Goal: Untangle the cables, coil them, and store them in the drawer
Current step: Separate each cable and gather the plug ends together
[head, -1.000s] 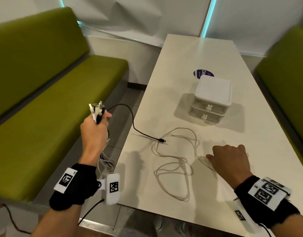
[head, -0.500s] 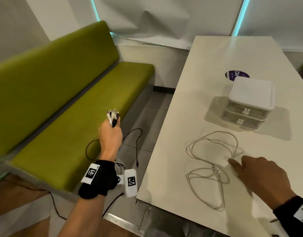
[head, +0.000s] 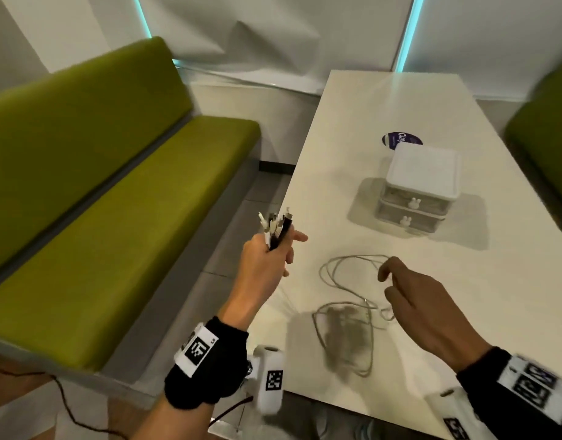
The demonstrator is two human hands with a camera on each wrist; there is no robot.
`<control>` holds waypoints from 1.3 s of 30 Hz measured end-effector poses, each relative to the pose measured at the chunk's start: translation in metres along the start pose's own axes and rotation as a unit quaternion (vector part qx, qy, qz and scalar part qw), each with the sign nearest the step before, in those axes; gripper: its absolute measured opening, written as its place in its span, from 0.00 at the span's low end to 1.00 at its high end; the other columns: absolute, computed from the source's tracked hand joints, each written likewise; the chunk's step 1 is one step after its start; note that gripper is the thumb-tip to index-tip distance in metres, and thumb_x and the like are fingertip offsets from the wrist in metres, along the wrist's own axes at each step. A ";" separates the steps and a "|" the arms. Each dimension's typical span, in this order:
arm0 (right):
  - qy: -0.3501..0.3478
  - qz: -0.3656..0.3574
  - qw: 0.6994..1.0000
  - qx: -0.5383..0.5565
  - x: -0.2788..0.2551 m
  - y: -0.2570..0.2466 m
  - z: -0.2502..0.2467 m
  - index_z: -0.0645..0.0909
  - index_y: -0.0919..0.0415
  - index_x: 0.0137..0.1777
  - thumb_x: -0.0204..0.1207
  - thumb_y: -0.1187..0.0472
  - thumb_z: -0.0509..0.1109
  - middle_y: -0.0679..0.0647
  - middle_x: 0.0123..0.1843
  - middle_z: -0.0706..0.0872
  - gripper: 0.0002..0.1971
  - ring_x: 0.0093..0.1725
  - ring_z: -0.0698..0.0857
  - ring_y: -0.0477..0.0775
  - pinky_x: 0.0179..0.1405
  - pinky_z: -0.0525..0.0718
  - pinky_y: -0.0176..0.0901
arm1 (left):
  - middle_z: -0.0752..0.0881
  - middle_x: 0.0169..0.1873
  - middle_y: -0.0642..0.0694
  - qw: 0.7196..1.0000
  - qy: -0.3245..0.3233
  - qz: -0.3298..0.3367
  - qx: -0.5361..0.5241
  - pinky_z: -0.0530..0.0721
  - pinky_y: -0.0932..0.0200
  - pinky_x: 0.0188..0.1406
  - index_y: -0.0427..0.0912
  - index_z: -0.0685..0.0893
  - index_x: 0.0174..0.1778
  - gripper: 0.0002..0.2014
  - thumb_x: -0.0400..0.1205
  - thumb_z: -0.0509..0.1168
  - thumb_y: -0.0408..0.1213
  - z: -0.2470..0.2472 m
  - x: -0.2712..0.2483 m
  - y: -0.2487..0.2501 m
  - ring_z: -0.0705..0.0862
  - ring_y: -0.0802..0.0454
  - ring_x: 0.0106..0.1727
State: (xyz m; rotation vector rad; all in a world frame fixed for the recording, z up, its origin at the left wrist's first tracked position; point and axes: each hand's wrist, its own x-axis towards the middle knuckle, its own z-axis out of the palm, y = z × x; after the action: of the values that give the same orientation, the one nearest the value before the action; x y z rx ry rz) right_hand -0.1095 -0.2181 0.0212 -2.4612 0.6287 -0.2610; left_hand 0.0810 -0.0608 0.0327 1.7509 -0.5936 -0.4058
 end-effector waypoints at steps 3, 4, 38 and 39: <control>0.025 -0.023 0.999 0.022 -0.003 0.005 -0.003 0.69 0.43 0.50 0.75 0.66 0.62 0.47 0.30 0.74 0.14 0.34 0.76 0.47 0.33 0.69 0.37 | 0.87 0.36 0.53 0.997 -0.062 0.026 0.035 0.80 0.58 0.29 0.50 0.91 0.47 0.14 0.86 0.60 0.49 0.043 -0.009 0.008 0.74 0.60 0.22; 0.036 -0.026 0.998 0.034 -0.005 0.007 -0.005 0.69 0.42 0.51 0.74 0.67 0.64 0.47 0.32 0.75 0.16 0.35 0.77 0.47 0.34 0.70 0.36 | 0.89 0.41 0.54 0.994 -0.086 0.034 0.054 0.83 0.53 0.33 0.51 0.91 0.49 0.13 0.86 0.61 0.49 0.057 -0.012 0.009 0.75 0.61 0.22; 0.106 0.041 0.991 0.077 0.005 0.006 -0.018 0.92 0.53 0.45 0.74 0.63 0.76 0.46 0.39 0.80 0.05 0.39 0.79 0.41 0.43 0.73 0.23 | 0.83 0.66 0.53 0.909 -0.075 0.235 0.337 0.77 0.57 0.60 0.50 0.81 0.72 0.19 0.84 0.65 0.32 0.077 -0.013 0.006 0.77 0.48 0.64; 0.107 0.033 0.989 0.096 0.007 0.001 -0.019 0.92 0.53 0.45 0.73 0.63 0.76 0.45 0.38 0.82 0.05 0.38 0.80 0.41 0.41 0.72 0.24 | 0.84 0.64 0.54 0.911 -0.111 0.232 0.323 0.73 0.63 0.60 0.51 0.81 0.71 0.19 0.85 0.64 0.33 0.078 -0.014 0.007 0.76 0.52 0.65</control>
State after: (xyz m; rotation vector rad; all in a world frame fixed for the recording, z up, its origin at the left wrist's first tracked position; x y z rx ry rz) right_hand -0.1094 -0.2313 0.0362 -2.2411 0.7389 -0.5394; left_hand 0.0248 -0.1154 0.0185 2.1050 -1.3972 -0.0651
